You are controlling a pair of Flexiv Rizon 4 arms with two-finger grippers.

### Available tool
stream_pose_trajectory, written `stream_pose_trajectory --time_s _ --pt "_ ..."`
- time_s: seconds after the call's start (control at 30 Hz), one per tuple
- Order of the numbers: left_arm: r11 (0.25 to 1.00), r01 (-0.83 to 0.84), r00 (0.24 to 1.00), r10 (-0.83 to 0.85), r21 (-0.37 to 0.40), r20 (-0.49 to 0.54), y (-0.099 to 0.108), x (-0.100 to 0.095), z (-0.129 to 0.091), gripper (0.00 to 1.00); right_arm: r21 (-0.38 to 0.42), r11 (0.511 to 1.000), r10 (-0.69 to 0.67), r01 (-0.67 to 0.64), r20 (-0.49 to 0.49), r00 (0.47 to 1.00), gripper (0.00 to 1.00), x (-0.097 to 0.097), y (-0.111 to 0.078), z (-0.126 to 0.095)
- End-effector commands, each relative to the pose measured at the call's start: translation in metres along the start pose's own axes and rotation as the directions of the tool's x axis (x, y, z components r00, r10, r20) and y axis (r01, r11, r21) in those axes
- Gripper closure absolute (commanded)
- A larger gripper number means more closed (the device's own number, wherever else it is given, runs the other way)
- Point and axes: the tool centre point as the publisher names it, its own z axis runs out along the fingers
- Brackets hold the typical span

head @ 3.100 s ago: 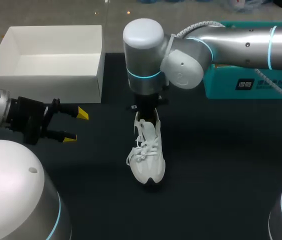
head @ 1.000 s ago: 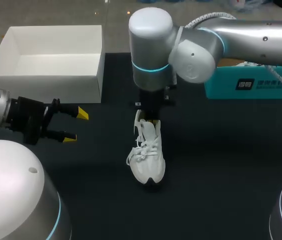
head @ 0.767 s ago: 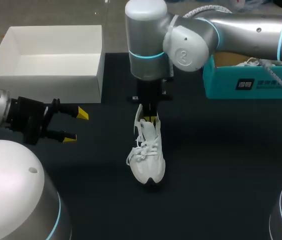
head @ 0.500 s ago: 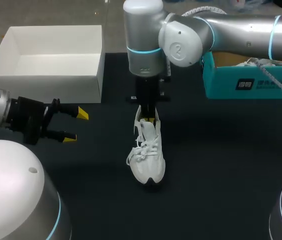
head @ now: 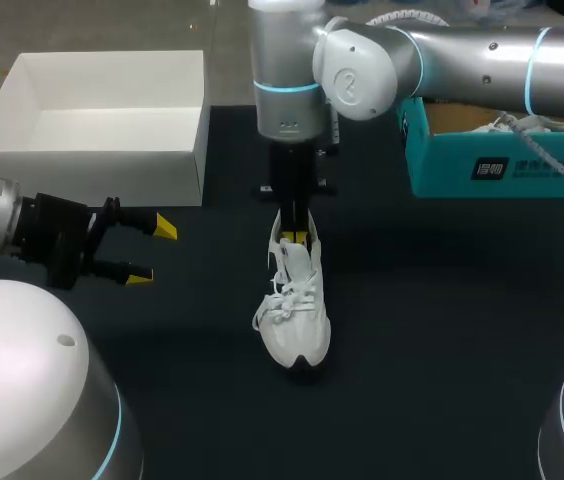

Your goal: Take the shoe out of the shoebox, open the shoe tongue, remove and reinsert the insole, then place the shoe into the shoebox

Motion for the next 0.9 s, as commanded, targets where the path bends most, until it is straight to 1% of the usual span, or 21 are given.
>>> stream_pose_trajectory --time_s 0.03,0.07,0.1,0.13,0.17,0.23,0.27,0.3,0.33,0.37,0.4,0.73,0.9 --pt "1.0 0.0 1.0 0.0 -0.001 -0.005 -0.0006 -0.0006 0.0002 0.0 0.001 1.0 0.0 0.0 -0.012 1.0 1.0 -0.0033 -0.0063 -0.0001" --pt "1.0 0.0 1.0 0.0 -0.001 -0.005 -0.0006 -0.0006 0.0002 0.0 0.002 1.0 0.001 -0.001 -0.011 1.0 1.0 -0.0039 -0.0072 0.0003" --pt "1.0 0.0 1.0 0.0 -0.001 -0.005 -0.0006 -0.0006 0.0002 0.0 0.005 1.0 0.003 -0.003 -0.009 1.0 0.97 -0.0045 -0.0079 0.0006" --pt "1.0 0.0 1.0 0.0 -0.001 -0.005 -0.0006 -0.0006 0.0002 0.0 0.006 1.0 0.004 -0.004 -0.008 1.0 0.72 -0.005 -0.0083 0.0009" --pt "1.0 0.0 1.0 0.0 -0.001 -0.005 -0.0006 -0.0006 0.0002 0.0 0.008 1.0 0.005 -0.004 -0.008 1.0 0.6 -0.0056 -0.0087 0.001" --pt "1.0 0.0 1.0 0.0 -0.001 -0.005 -0.0006 -0.0006 0.0002 0.0 0.012 1.0 0.007 -0.007 -0.011 1.0 0.5 -0.0065 -0.0093 0.0011" --pt "1.0 0.0 1.0 0.0 -0.001 -0.005 -0.0006 -0.0006 0.0002 0.0 0.013 1.0 0.007 -0.007 -0.012 1.0 0.39 -0.0069 -0.0095 0.0014" --pt "1.0 0.0 1.0 0.0 -0.001 -0.005 -0.0006 -0.0006 0.0002 0.0 0.014 1.0 0.008 -0.008 -0.013 1.0 0.31 -0.0072 -0.0096 0.0019" --pt "1.0 0.0 1.0 0.0 -0.001 -0.005 -0.0006 -0.0006 0.0002 0.0 0.016 1.0 0.008 -0.008 -0.014 1.0 0.17 -0.0075 -0.0094 0.0028" --pt "1.0 0.0 1.0 0.0 -0.001 -0.005 -0.0006 -0.0006 0.0002 0.0 0.018 1.0 0.009 -0.009 -0.015 1.0 0.07 -0.0077 -0.0089 0.0039" --pt "1.0 0.0 1.0 0.0 -0.001 -0.005 -0.0006 -0.0006 0.0002 0.0 0.023 1.0 0.01 -0.009 -0.016 1.0 0.0 -0.0078 -0.0083 0.005" --pt "1.0 0.0 1.0 0.0 -0.001 -0.005 -0.0006 -0.0006 0.0002 0.0 0.038 0.999 0.002 -0.001 -0.026 1.0 0.0 -0.0068 -0.0079 0.0098" --pt "1.0 0.0 1.0 0.0 -0.001 -0.005 -0.0006 -0.0006 0.0002 0.0 0.032 0.999 0.003 -0.002 -0.032 0.999 0.0 -0.0081 -0.0126 0.0074"
